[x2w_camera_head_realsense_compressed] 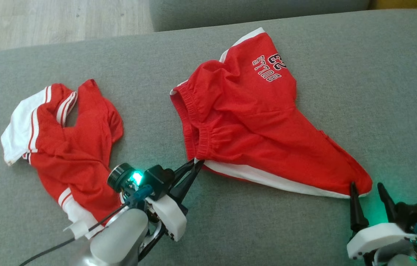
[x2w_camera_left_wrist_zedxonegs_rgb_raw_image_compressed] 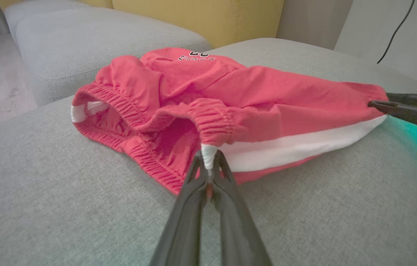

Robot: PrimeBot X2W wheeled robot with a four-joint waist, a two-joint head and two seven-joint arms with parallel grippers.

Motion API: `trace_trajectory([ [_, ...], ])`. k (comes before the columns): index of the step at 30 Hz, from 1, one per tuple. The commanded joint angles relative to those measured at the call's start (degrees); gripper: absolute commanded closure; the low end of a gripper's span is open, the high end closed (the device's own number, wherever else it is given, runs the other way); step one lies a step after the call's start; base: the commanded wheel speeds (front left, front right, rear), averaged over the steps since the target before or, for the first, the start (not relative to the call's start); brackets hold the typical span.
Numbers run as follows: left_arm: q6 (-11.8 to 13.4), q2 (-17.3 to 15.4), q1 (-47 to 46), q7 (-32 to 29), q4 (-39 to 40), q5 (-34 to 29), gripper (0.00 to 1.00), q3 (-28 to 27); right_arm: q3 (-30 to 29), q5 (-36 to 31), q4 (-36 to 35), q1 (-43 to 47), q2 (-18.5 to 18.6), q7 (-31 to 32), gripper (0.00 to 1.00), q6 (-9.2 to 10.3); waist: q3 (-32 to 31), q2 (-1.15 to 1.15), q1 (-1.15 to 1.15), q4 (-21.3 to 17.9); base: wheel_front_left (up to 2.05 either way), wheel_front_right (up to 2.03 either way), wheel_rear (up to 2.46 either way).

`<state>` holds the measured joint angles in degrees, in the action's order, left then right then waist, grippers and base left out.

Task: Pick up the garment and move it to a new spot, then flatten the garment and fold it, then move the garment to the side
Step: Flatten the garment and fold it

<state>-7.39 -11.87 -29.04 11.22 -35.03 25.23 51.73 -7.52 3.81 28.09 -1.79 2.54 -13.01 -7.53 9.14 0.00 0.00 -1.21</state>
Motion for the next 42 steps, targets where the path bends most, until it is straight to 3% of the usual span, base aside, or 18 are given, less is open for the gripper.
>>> trace_trajectory([
  [1, 0.51, -1.22, -1.57, 0.65, 1.77, 0.43, 1.00, -1.58, 1.21, -0.39, -0.72, -1.65, 0.34, 0.31, 0.00, 0.04, -0.13, 0.00, 0.00, 0.17, 0.00, 0.00, 0.00],
  [25, 2.07, -1.75, -1.04, 0.65, 3.50, 1.54, 1.00, -0.83, 0.83, -1.62, 3.85, -2.67, 0.34, 4.25, 0.00, 0.04, -0.49, 0.00, 0.00, 0.47, 0.00, 0.00, 0.00],
  [26, 2.07, -1.79, -1.06, 0.64, 3.52, 1.57, 1.00, -0.77, 0.93, -1.53, 4.09, -2.84, 0.34, 4.31, 0.17, 0.04, -0.50, 0.00, 0.00, 0.49, 0.00, 0.00, 0.00],
  [28, 2.10, -1.90, -1.05, 0.61, 3.58, 1.64, 1.00, -0.68, 1.29, -1.35, 4.60, -3.18, 0.34, 4.47, 0.86, 0.04, -0.57, 0.00, 0.00, 0.50, 0.00, 0.00, 0.00],
  [29, 2.10, -1.90, -1.05, 0.61, 3.58, 1.64, 1.00, -0.68, 1.29, -1.35, 4.60, -3.18, 0.34, 4.47, 0.86, 0.04, -0.57, 0.00, 0.00, 0.50, 0.00, 0.00, 0.00],
  [30, 2.12, -1.97, -1.02, 0.60, 3.61, 1.67, 1.00, -0.62, 1.48, -1.34, 4.82, -3.32, 0.34, 4.53, 1.00, 0.04, -0.62, 0.00, 0.00, 0.50, 0.00, 0.00, 0.00],
  [36, 2.39, -2.45, -0.45, 0.69, 3.86, 2.02, 1.00, -0.46, 2.38, 0.10, 4.08, -3.96, 0.33, 3.75, 1.00, 0.04, -1.91, 0.00, 0.00, 0.14, 0.00, 0.00, 0.00],
  [42, 2.95, -3.22, -0.75, 1.12, 5.48, 2.73, 1.00, -1.36, 4.32, 5.49, -0.92, -6.05, 0.33, 4.66, 1.00, 0.04, -4.04, 0.00, 0.00, -0.34, 0.00, 0.00, 0.00],
])
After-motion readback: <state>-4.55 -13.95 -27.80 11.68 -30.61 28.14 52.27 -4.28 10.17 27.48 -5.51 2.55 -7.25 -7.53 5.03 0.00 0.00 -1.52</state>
